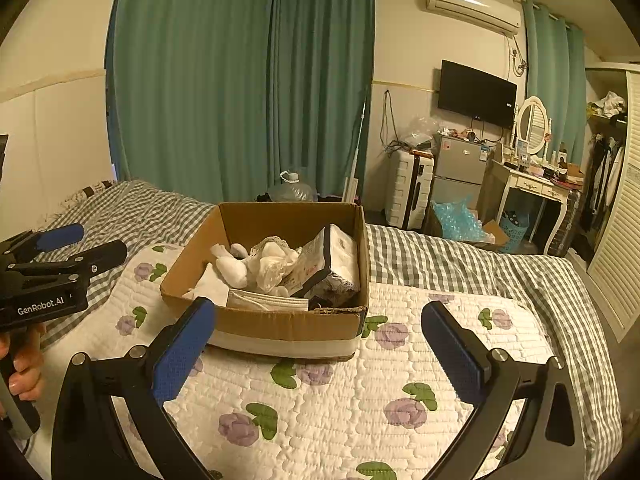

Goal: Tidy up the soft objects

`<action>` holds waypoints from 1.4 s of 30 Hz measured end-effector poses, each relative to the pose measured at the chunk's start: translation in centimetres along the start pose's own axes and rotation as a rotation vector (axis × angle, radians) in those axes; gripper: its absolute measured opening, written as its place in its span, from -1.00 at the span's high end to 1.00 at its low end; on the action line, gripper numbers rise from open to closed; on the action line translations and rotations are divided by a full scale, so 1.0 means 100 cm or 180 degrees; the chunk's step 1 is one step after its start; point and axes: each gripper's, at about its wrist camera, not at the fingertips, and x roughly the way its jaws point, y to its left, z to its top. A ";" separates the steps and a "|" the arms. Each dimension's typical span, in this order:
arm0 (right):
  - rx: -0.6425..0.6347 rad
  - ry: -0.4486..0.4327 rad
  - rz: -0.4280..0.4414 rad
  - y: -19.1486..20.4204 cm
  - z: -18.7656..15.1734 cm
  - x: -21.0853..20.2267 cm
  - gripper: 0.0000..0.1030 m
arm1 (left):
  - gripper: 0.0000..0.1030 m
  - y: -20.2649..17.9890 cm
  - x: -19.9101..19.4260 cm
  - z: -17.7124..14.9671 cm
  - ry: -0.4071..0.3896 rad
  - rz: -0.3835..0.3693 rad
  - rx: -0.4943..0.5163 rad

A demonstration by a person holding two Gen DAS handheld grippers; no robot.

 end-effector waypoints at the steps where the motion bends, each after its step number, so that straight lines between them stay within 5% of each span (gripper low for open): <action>1: 0.0000 -0.0001 0.0000 0.000 0.000 0.000 -1.00 | -0.70 0.000 -0.001 0.000 -0.0009 0.0001 0.0000; 42: 0.0005 0.0000 0.0010 0.011 -0.001 -0.004 -1.00 | -0.70 0.004 -0.007 -0.003 -0.0009 0.0098 0.0020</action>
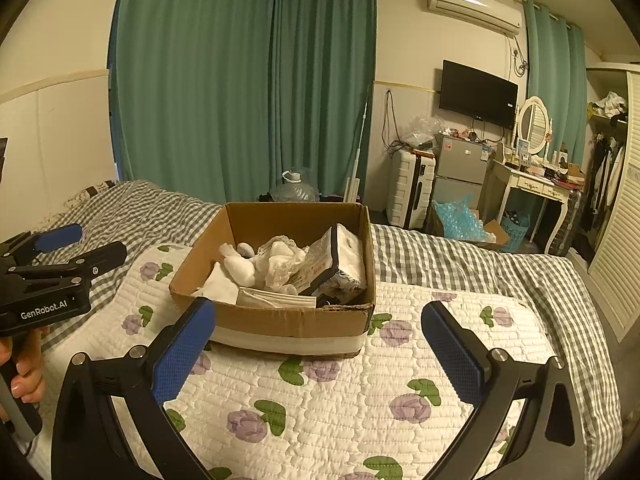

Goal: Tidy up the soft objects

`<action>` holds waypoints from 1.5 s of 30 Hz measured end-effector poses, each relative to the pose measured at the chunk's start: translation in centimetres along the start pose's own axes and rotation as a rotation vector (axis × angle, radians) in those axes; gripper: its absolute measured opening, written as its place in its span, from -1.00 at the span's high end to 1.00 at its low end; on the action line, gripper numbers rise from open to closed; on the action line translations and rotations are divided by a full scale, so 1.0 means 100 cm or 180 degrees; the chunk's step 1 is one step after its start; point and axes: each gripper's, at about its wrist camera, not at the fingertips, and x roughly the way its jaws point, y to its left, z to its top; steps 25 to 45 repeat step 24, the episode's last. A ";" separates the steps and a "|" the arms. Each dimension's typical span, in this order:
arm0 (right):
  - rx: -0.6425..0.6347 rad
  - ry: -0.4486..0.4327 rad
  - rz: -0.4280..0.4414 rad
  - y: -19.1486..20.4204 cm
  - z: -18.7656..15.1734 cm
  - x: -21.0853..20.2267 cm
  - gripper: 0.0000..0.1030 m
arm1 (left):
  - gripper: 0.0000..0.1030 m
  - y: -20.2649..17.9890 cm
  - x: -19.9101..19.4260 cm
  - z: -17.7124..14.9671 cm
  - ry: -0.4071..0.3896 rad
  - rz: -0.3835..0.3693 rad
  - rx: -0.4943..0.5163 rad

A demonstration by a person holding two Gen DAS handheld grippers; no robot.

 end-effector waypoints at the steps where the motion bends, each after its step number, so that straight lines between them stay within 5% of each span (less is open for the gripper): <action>1: -0.0001 0.0000 0.0001 0.000 0.000 0.000 -1.00 | -0.70 0.001 0.000 0.000 0.0003 0.0004 -0.0004; 45: 0.0049 0.0041 0.0016 0.002 -0.006 0.002 -1.00 | -0.70 -0.008 0.001 -0.006 0.0019 0.0085 0.0192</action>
